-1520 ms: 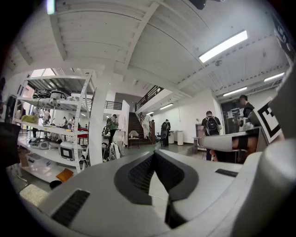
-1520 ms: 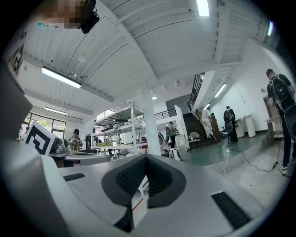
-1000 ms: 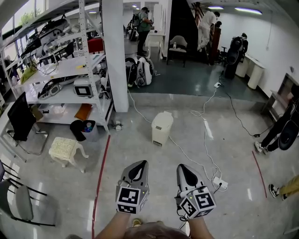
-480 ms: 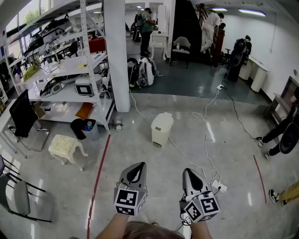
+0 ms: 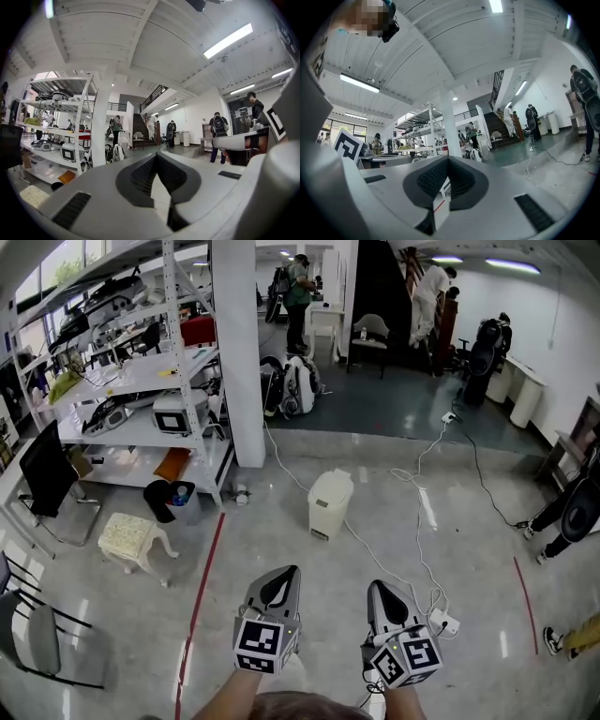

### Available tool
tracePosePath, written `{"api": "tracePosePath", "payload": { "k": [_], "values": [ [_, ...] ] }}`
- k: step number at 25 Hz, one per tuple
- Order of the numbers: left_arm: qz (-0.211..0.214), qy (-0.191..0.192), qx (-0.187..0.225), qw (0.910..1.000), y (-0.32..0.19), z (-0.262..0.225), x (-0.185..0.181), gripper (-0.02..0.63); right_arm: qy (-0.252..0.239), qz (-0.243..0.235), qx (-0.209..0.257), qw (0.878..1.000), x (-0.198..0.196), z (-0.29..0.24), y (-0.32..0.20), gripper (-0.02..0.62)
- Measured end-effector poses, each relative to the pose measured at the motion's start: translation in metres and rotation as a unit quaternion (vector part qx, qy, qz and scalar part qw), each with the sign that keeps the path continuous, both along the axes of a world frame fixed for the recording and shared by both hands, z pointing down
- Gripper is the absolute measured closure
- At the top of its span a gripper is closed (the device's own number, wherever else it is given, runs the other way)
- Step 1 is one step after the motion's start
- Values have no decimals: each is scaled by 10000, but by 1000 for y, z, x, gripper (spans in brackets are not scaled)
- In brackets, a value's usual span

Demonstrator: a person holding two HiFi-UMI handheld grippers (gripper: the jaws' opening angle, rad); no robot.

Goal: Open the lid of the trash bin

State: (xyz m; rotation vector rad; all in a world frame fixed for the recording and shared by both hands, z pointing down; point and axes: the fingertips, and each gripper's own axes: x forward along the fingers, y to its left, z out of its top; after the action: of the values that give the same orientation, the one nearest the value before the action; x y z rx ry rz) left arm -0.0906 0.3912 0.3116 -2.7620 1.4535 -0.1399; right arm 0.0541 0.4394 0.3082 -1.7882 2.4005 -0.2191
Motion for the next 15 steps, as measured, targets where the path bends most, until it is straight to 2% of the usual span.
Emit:
{"api": "tracePosePath", "payload": {
  "k": [15],
  "values": [
    [61, -17, -121, 9999, -88, 13, 1, 611, 18, -151, -128, 9998, -11, 11, -91, 561]
  ]
}}
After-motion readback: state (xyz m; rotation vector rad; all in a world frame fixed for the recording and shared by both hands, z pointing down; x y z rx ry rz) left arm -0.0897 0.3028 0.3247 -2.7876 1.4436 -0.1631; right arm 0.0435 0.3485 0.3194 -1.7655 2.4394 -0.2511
